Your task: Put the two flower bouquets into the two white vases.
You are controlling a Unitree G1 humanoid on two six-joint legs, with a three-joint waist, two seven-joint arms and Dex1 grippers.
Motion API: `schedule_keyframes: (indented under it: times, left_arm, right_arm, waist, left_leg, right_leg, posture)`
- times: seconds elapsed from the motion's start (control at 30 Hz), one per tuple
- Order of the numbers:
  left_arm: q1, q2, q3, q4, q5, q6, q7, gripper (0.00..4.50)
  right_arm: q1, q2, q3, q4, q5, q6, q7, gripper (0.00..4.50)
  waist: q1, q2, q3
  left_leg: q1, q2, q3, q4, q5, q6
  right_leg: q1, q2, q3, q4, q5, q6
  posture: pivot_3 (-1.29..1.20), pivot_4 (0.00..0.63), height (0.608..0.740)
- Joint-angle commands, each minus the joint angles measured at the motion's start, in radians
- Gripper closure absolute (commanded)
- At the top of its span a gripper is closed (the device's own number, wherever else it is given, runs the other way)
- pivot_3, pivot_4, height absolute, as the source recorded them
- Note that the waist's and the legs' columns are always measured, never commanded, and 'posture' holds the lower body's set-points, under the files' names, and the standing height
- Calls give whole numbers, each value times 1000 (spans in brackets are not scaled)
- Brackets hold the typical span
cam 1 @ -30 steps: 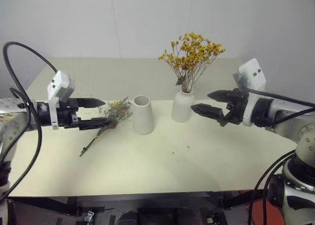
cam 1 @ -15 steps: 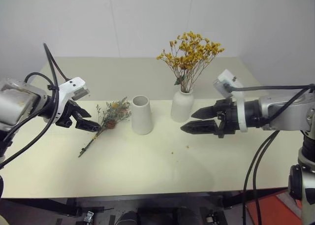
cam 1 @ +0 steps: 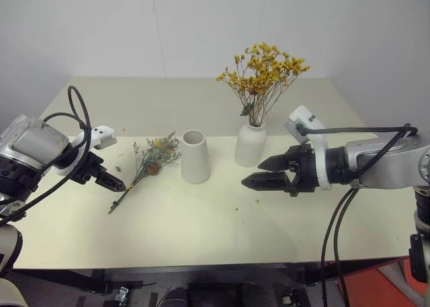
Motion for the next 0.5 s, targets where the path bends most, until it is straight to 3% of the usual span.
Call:
schedule_keyframes:
  times: [0.03,0.2,0.5]
  left_arm:
    - [-47,-41,-10,49,62,-30,-8,0]
    - [-62,-103,-18,108,116,-58,-10,0]
    - [-8,-169,-2,151,166,-74,36,0]
  right_arm:
    - [-25,-21,-1,-63,39,-71,28,41]
    - [16,1,-45,-198,-110,-130,226,41]
    - [20,-6,-14,-211,-206,-146,298,41]
  waist:
    - [3,0,0]
    - [7,0,0]
    - [17,0,0]
  left_leg:
    - [0,0,0,0,0,0]
    - [-4,0,-1,5,0,0]
    - [-5,0,-1,7,0,0]
  right_leg:
    - [0,0,0,0,0,0]
    - [-2,0,-1,2,0,1]
    - [-3,0,-1,3,1,0]
  posture:
    - [0,150,740]
    - [0,150,740]
    - [0,150,740]
